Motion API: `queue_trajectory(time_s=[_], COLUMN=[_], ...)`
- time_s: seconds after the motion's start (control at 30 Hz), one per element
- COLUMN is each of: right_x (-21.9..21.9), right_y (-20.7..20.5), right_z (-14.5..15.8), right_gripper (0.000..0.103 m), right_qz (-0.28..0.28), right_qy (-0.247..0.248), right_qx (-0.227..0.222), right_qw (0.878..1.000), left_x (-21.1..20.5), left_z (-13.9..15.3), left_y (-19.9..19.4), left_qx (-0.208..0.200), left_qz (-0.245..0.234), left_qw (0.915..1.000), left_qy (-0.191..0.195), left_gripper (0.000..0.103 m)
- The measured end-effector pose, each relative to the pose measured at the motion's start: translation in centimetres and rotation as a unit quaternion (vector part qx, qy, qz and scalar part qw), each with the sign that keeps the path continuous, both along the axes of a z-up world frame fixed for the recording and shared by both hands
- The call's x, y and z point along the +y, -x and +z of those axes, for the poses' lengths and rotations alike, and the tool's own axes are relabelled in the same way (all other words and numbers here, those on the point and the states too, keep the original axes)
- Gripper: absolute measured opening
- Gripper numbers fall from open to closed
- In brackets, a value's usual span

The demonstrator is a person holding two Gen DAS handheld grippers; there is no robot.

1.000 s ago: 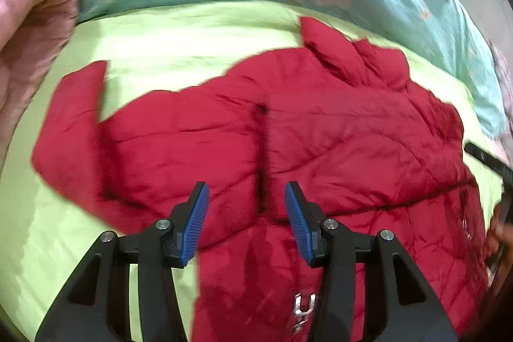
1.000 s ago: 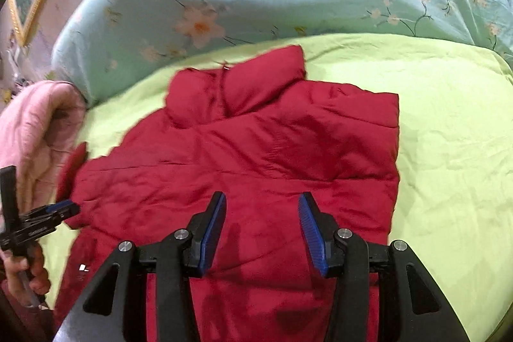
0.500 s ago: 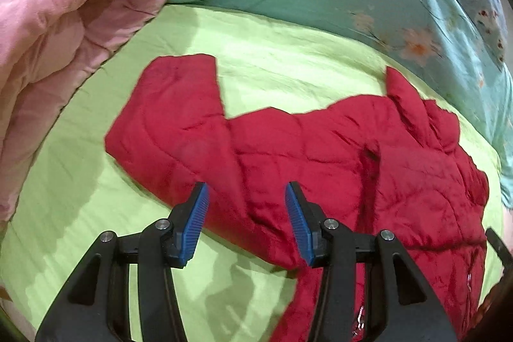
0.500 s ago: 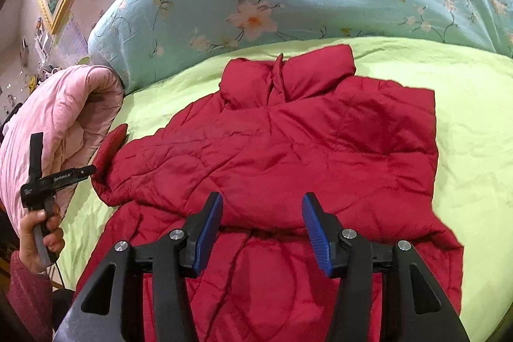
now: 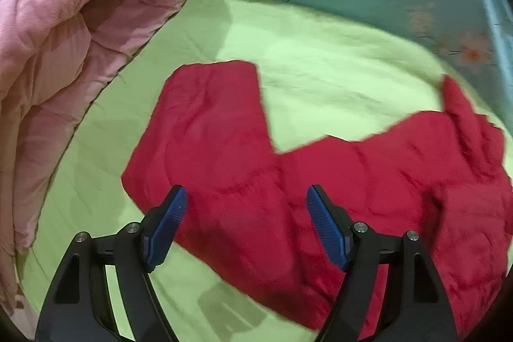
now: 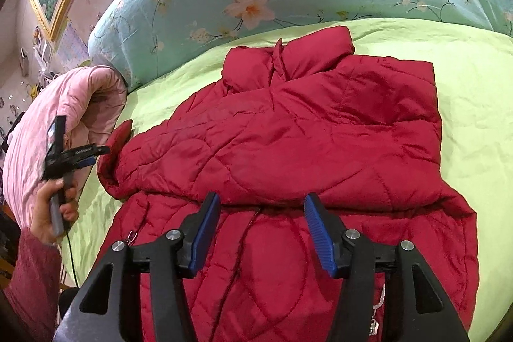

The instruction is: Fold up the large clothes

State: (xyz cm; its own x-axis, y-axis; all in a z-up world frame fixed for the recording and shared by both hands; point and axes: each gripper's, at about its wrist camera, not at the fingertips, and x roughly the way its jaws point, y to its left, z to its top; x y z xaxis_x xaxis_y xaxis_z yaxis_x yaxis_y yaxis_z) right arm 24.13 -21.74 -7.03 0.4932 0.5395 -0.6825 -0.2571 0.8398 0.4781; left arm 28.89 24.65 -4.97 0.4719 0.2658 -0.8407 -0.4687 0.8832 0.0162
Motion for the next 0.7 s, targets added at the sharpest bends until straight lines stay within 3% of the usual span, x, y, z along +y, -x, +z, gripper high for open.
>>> queue_trajectory(time_s=[0.13, 0.53, 0.6, 0.7], right_x=[0.4, 2.3, 2.4, 2.4], right_y=[0.1, 0.2, 0.3, 0.7], right_z=[0.1, -0.5, -0.4, -0.1], right_gripper=[0.057, 0.057, 0.057, 0.057], right_qz=[0.005, 0.021, 0.023, 0.024], right_qy=[-0.004, -0.012, -0.014, -0.015], right_qx=[-0.002, 0.006, 0.004, -0.001], right_qw=[1.000, 1.000, 1.000, 1.000], left_x=[1.6, 3.0, 3.2, 3.1], left_z=[-1.7, -2.6, -2.7, -2.3], left_y=[-1.9, -3.1, -3.2, -2.7], left_qx=[0.027, 0.010, 0.007, -0.008], left_qz=[0.026, 0.038, 0.033, 0.026], left_qw=[0.9993, 0.9987, 0.9988, 0.9986], left_qy=[-0.005, 0.033, 0.035, 0.045], left_gripper=[0.077, 0.074, 0.040, 0.014])
